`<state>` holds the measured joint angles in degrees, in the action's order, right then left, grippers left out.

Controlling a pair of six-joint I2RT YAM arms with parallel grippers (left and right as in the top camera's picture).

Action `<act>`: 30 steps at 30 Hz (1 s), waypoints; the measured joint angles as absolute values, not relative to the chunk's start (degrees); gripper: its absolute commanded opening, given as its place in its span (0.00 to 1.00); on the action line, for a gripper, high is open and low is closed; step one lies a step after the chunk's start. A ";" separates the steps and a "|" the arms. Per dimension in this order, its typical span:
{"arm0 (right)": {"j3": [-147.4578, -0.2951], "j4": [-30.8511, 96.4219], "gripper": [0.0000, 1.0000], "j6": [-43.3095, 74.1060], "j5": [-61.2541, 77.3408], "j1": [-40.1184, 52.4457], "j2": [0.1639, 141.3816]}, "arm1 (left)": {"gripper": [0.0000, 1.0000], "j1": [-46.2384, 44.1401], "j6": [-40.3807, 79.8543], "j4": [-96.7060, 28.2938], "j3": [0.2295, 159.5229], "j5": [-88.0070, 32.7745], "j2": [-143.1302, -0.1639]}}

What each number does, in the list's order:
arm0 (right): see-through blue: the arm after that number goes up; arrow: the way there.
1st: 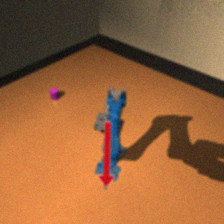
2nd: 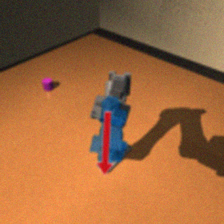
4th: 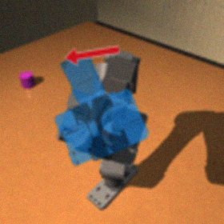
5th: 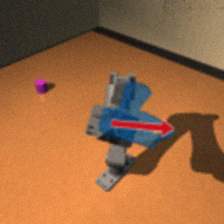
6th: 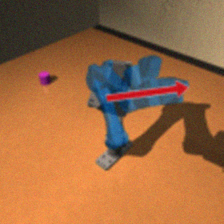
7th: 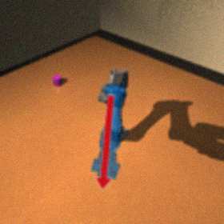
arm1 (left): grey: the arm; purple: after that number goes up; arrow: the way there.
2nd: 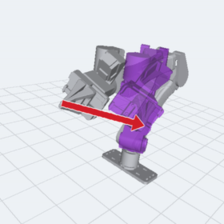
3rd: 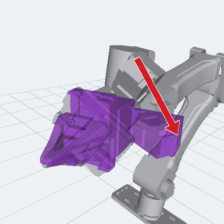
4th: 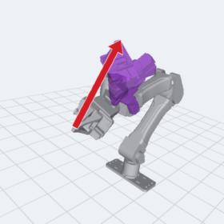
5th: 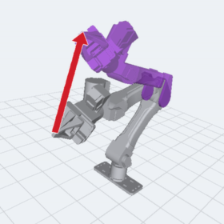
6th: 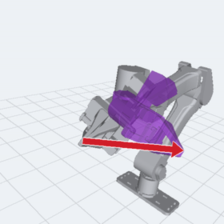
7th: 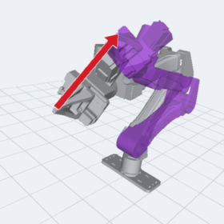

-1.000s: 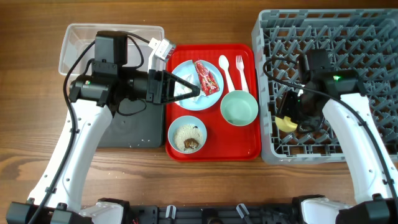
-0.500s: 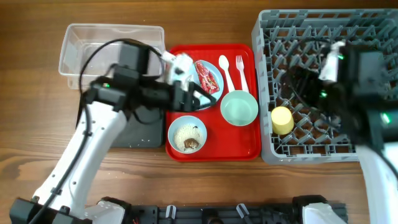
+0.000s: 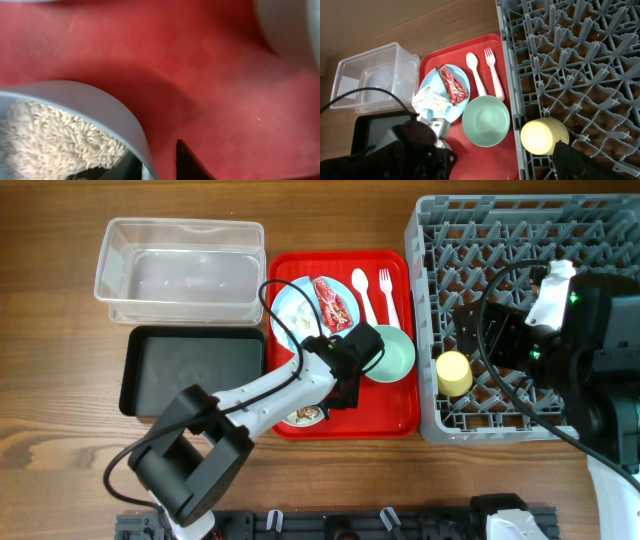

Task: Sort waste into correct bins and load items into the dishwasher rack
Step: 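Grasp the light-blue rice bowl with the left gripper and dump rice onto black tray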

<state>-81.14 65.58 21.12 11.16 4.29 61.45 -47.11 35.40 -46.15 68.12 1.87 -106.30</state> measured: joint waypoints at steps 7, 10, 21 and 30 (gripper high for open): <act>-81.14 65.60 0.96 21.12 11.16 4.29 61.45 | 0.04 -47.70 35.94 -47.33 68.12 3.44 -106.32; -81.14 65.63 0.96 21.12 11.16 4.29 61.45 | 0.04 -47.44 35.92 -49.32 68.07 3.14 -103.61; -81.14 65.60 0.96 21.12 11.16 4.29 61.47 | 0.04 -13.98 28.88 -52.07 67.46 -19.68 -82.00; -81.14 65.67 0.96 21.12 11.16 4.29 61.52 | 0.04 15.25 9.06 -46.22 55.20 -69.34 -93.80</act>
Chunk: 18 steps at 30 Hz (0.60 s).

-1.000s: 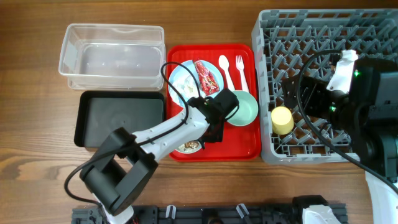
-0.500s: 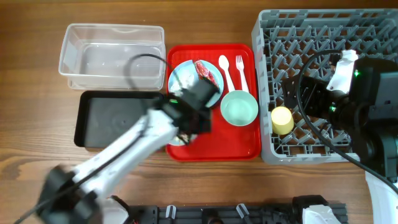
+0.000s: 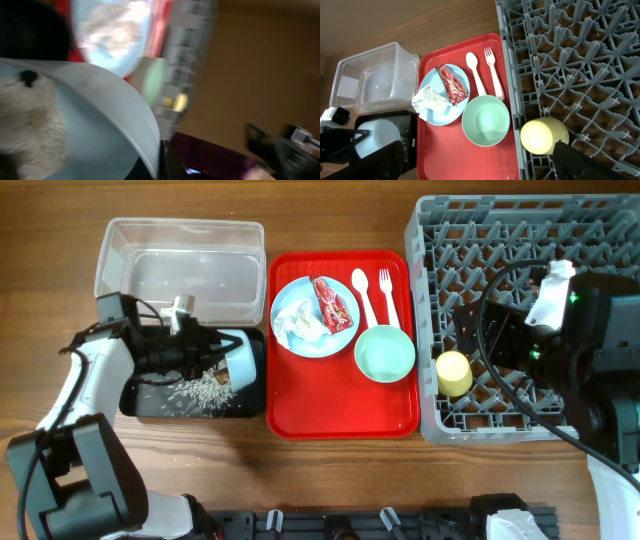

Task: Sort waste into correct bins and load items into the dishwasher rack
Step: 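Grasp the light-blue rice bowl with the left gripper and dump rice onto black tray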

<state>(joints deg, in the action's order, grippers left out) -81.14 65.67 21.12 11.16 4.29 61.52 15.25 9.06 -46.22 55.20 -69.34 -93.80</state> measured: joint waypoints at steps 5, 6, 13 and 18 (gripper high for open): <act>-81.14 65.67 0.96 21.12 11.16 4.29 61.52 | 0.04 17.98 2.76 -47.75 54.81 -84.40 -94.89; -81.14 65.65 0.96 21.12 11.16 4.29 61.52 | 0.04 17.96 1.52 -47.53 54.81 -85.43 -94.89; -81.14 65.80 0.96 21.12 11.16 4.29 61.52 | 0.04 18.13 -2.28 -49.32 54.78 -86.00 -94.91; -81.14 66.54 0.96 21.12 11.16 4.29 61.52 | 0.04 18.20 -2.74 -50.76 54.68 -84.82 -95.00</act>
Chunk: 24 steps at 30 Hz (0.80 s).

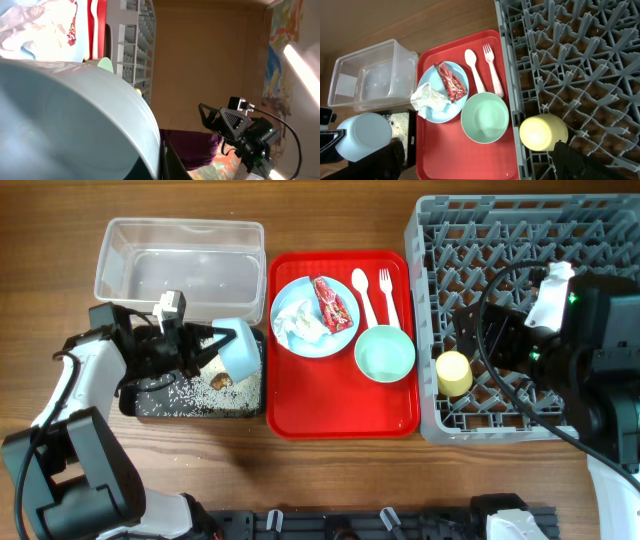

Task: Sort waste into correct bins and load items into the dishwasher rack
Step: 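Grasp the light-blue rice bowl with the left gripper and dump rice onto black tray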

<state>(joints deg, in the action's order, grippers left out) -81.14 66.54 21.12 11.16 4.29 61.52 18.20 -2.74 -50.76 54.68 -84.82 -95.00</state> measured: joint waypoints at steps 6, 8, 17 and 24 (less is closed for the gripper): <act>-81.14 66.87 0.97 21.12 11.16 4.29 61.52 | 0.04 18.55 0.01 -48.51 54.57 -82.61 -95.04; -81.14 66.89 0.97 21.12 11.16 4.29 61.56 | 0.04 18.33 1.93 -52.16 54.52 -80.75 -95.04; -81.14 66.85 0.99 21.12 11.16 4.29 61.56 | 0.04 -0.25 16.82 -48.84 57.43 -53.04 -82.65; -81.14 66.83 0.99 21.12 11.16 4.29 61.56 | 0.04 -33.56 26.61 -41.91 58.00 -12.36 -84.05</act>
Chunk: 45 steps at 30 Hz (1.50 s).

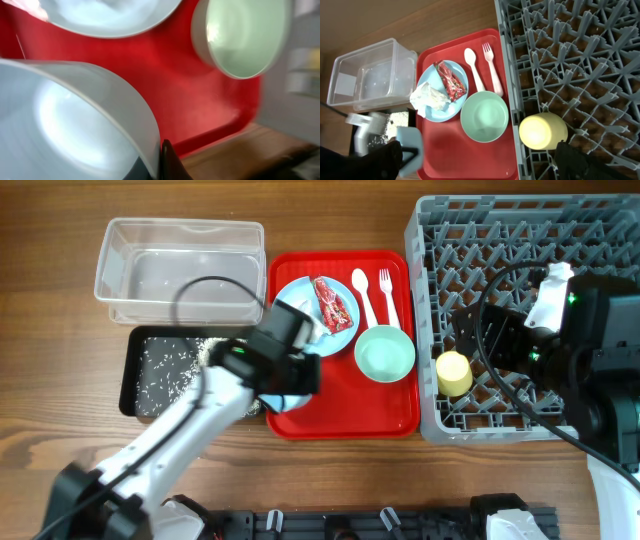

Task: Sort waste into correct bins and load items into the dishwasher rack
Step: 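Grasp the light-blue rice bowl with the left gripper and dump rice onto black tray, then set the emptied light-blue bowl back on the red tray, then pick the white tissue from the plate and drop it in the clear bin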

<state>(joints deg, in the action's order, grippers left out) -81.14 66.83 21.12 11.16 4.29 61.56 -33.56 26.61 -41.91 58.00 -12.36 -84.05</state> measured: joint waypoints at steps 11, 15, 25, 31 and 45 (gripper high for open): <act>-81.14 66.83 0.99 21.12 11.16 4.29 61.56 | 1.00 -40.38 28.58 -39.38 63.61 0.91 -91.33; -81.14 66.85 0.99 21.12 11.16 4.29 61.56 | 0.99 -35.42 25.10 -31.09 66.39 6.26 -91.11; -81.14 66.89 0.99 21.12 11.16 4.29 63.92 | 0.24 -29.78 23.09 -21.63 66.78 8.93 -110.63; -81.14 66.89 0.99 21.12 11.16 4.29 64.07 | 0.04 -29.91 22.98 -27.86 67.09 6.96 -104.97; -81.14 67.29 0.99 21.12 11.16 4.29 64.07 | 1.00 -8.27 23.00 -21.19 70.78 11.88 -97.08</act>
